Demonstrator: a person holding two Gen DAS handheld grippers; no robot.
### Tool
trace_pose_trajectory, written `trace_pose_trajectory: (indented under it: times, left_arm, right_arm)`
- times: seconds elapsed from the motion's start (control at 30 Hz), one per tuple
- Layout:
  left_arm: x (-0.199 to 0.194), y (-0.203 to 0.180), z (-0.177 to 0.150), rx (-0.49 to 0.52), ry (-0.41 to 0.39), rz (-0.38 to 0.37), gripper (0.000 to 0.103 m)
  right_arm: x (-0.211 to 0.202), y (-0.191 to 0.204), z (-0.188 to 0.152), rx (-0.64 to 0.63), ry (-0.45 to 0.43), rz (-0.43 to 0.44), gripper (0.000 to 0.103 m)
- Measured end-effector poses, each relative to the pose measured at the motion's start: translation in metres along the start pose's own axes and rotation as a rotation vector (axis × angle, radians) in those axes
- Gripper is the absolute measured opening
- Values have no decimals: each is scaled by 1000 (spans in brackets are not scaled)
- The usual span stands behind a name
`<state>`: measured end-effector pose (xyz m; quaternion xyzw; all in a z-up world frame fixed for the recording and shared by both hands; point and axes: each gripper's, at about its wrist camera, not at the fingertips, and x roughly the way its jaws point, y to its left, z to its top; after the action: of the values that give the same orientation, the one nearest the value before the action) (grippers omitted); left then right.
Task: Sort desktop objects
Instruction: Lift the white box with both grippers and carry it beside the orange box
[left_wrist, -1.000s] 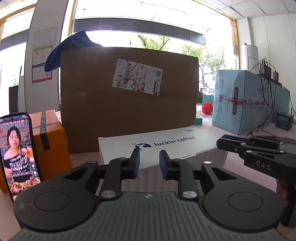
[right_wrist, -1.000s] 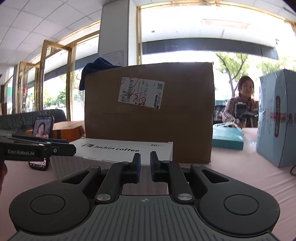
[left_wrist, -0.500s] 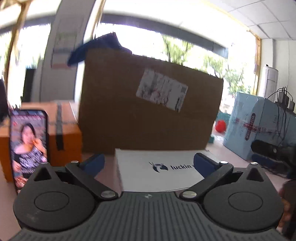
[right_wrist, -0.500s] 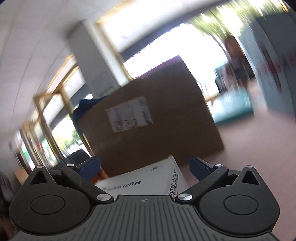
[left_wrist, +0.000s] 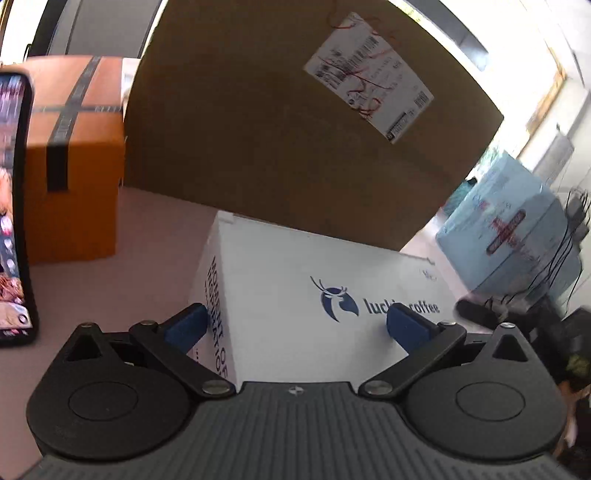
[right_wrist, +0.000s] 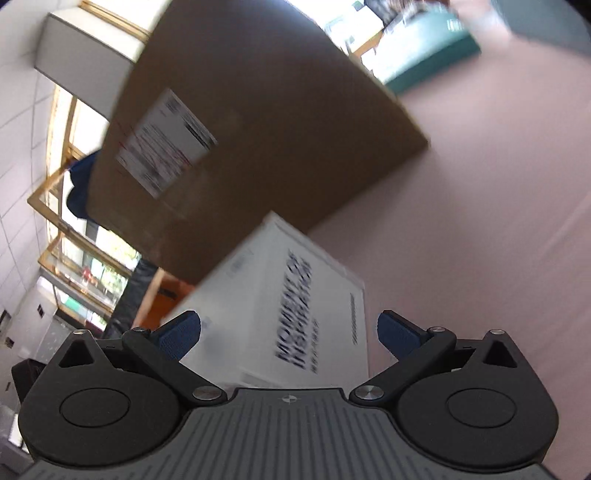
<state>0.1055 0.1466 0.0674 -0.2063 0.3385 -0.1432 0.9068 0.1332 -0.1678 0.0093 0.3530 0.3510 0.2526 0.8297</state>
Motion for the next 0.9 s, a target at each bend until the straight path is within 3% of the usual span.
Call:
trace_pose_trajectory:
  times: [0.13,0.23,0.5,0.57,0.9]
  left_arm:
    - [3,4,2,-8,10,-19,103]
    - [3,3,2,-5,12,-17,103]
    - [-14,-3,-3,-12,21,31,103]
    - [-24,-6,-5,0,4,46,103]
    - [-95,4,-24,-32,-85,109,103]
  right_arm:
    - [9,-8,-4,44,38,78,103]
    - [6,2,-10,-20,3,60,102]
    - [-7,25,-21,-124,-57,23,85]
    - [-9,33,-25,-143,-65,19,81]
    - [-18,86,-61,-259,-76,50,80]
